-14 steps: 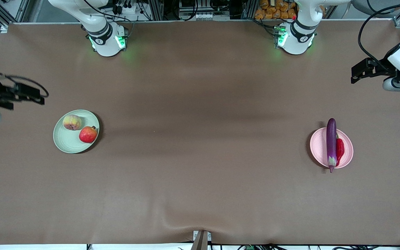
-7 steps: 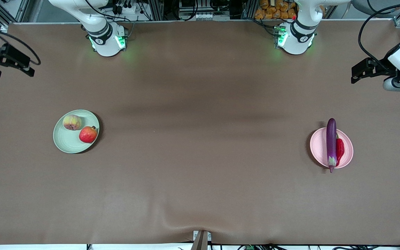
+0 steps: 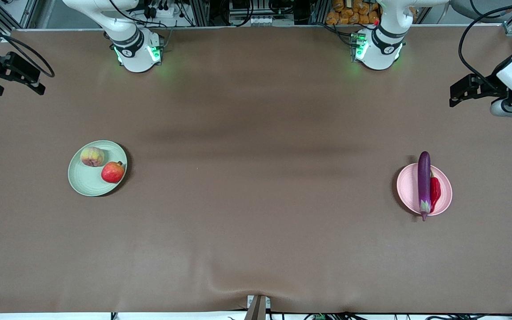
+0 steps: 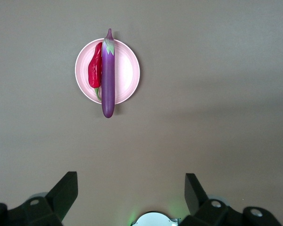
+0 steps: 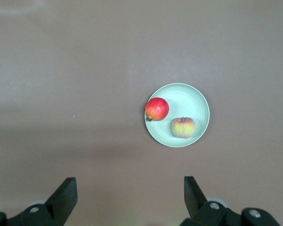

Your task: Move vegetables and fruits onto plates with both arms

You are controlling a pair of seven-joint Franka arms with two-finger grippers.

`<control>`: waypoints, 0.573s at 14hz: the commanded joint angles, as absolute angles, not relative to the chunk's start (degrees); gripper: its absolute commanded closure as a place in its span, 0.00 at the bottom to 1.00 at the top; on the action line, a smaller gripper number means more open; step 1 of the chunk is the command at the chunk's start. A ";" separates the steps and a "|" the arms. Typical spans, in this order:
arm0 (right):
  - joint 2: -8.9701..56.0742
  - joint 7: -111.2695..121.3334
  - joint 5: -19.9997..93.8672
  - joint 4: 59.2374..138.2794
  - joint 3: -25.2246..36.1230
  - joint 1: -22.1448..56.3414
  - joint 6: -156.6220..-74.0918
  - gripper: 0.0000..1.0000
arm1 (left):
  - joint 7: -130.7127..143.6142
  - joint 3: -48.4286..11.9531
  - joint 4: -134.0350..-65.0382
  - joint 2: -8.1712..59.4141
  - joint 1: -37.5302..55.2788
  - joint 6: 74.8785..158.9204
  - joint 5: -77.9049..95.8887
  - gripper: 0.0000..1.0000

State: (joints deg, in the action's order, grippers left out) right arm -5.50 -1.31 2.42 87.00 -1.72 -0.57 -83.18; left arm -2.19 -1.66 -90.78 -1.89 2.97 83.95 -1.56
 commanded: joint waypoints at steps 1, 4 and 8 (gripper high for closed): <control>-3.34 2.63 2.46 83.94 -0.09 -1.32 -82.35 0.00 | -2.11 -1.85 -89.91 -1.76 2.64 82.97 -1.14 0.00; -3.43 1.85 2.72 84.02 0.62 -0.53 -81.48 0.00 | -2.11 -1.85 -89.91 -1.67 2.72 83.06 -1.14 0.00; -3.43 1.93 2.72 84.02 0.62 -0.53 -81.47 0.00 | -2.11 -1.85 -89.91 -1.76 2.72 83.06 -1.06 0.00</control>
State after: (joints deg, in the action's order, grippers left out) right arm -4.06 1.53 2.49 85.65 0.62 -0.48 -82.55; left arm -2.19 -1.65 -90.78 -1.89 2.96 83.95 -1.56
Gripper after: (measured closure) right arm 0.000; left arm 0.000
